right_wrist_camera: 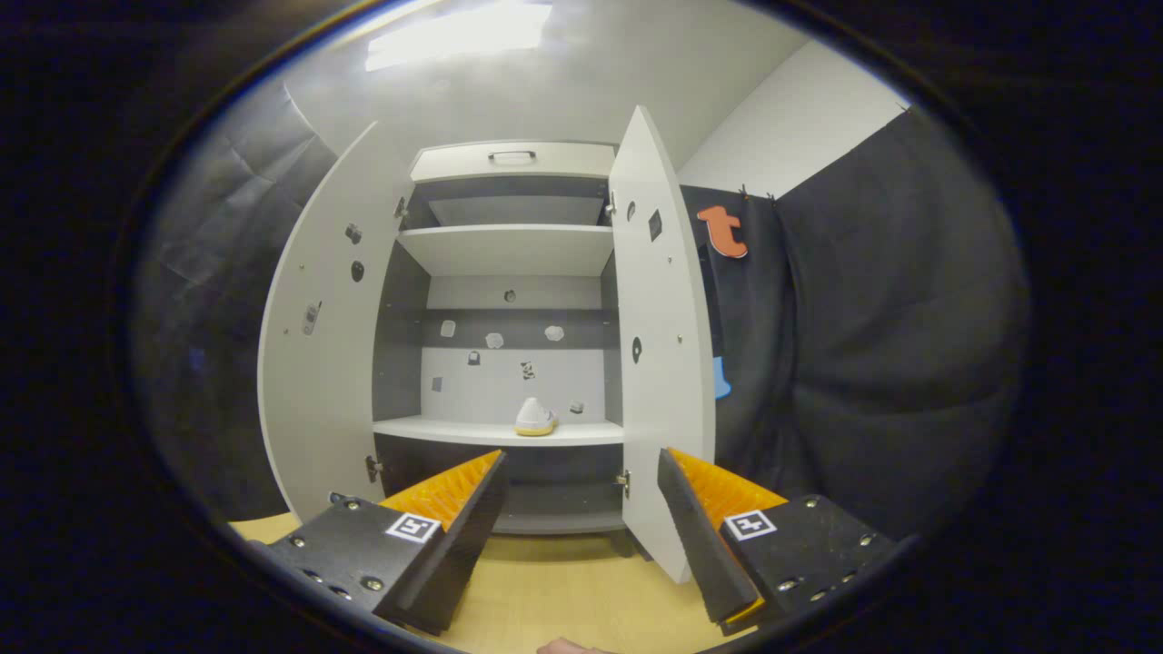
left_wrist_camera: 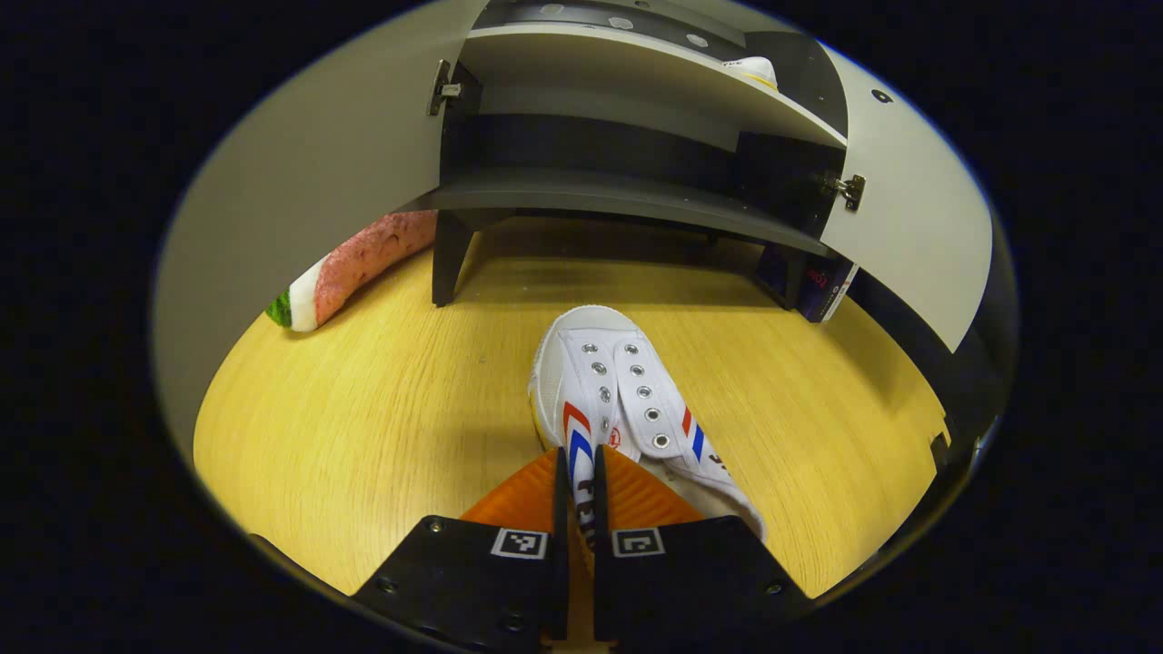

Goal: Grab one shoe with the right hand and put it into the shoe cabinet, grab the other shoe with the left hand and put it into the shoe cabinet; then close the right door with the right hand and the left door with the left hand.

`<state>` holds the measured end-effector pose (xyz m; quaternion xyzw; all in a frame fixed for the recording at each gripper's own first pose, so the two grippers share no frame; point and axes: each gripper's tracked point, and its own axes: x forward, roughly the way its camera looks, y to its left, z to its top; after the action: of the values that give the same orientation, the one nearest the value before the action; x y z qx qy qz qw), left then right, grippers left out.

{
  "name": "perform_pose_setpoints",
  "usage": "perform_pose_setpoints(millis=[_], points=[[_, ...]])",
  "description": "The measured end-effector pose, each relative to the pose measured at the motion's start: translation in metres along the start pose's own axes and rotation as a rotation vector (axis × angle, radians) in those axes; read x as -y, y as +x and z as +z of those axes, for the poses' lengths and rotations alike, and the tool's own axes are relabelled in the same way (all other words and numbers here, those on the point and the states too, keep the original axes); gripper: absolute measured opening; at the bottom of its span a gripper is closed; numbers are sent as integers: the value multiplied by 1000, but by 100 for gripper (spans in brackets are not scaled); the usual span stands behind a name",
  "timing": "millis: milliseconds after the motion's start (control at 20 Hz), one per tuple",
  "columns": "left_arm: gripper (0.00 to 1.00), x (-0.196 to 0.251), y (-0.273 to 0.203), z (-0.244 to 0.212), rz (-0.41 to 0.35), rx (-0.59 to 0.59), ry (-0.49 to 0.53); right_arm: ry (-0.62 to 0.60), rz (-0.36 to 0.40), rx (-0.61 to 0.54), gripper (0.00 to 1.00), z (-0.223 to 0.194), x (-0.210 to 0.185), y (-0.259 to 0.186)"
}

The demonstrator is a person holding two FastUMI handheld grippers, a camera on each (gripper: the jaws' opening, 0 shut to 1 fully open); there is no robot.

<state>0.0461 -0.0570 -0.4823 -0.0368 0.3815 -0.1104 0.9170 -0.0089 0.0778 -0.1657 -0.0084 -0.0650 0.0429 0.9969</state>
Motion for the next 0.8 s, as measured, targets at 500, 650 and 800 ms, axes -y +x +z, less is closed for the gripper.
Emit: perform_pose_setpoints(millis=[500, 650, 800], points=[[3, -5, -9, 23, 157, 42, 152, -3, 14, 7, 98, 2, -1, -10], [2, -3, -24, 40, 155, 155, 180, -7, 14, 10, 98, 4, -2, -13], [2, 3, -54, 58, 134, 242, 191, -5, 14, 30, 98, 9, -2, -15]])
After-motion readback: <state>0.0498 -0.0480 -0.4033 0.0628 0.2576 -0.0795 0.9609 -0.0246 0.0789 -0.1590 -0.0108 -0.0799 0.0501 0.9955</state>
